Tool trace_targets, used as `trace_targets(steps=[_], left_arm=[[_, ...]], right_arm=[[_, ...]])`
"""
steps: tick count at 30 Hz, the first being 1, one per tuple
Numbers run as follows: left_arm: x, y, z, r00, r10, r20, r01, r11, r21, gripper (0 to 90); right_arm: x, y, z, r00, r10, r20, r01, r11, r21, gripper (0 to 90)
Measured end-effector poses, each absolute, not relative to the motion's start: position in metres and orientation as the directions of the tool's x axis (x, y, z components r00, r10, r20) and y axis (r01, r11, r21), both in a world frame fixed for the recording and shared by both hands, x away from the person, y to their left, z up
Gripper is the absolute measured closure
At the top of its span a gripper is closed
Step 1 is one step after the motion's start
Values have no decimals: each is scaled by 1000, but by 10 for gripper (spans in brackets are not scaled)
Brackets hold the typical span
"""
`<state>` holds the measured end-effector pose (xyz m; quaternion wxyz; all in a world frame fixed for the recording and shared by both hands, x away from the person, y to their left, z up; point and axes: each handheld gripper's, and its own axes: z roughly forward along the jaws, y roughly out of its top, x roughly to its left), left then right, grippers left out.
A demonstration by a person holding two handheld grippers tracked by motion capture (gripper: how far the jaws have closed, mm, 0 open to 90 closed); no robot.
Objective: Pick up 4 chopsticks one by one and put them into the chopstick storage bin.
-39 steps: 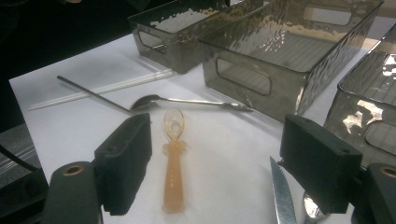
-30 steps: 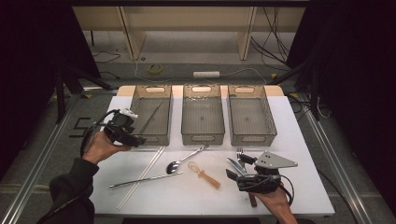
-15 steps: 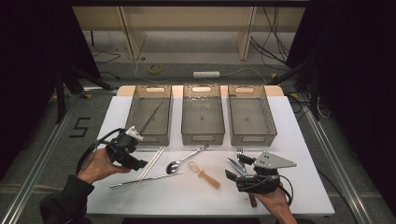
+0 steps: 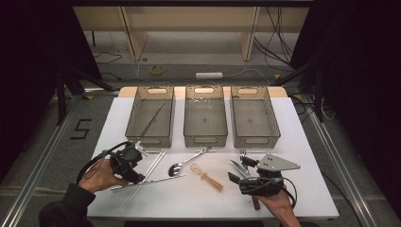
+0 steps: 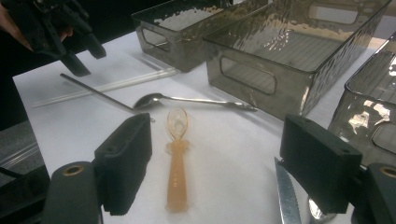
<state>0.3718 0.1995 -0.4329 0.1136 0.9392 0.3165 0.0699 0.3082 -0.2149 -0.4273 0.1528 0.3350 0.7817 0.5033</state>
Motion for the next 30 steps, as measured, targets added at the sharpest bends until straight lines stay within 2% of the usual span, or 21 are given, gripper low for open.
trace_targets(steps=[6,18,30], left_arm=[[368,203,-444,811,582,52,562,-801,205,518],[364,209,-452,834,551,38,539,-826,164,660],[364,210,-457,855,518,13,512,-848,133,746]], right_arm=[[308,-215,-427,-729,678,98,370,269,889,262],[308,-214,-428,-730,677,99,371,270,888,262],[309,-215,-428,-729,676,105,376,267,887,262]])
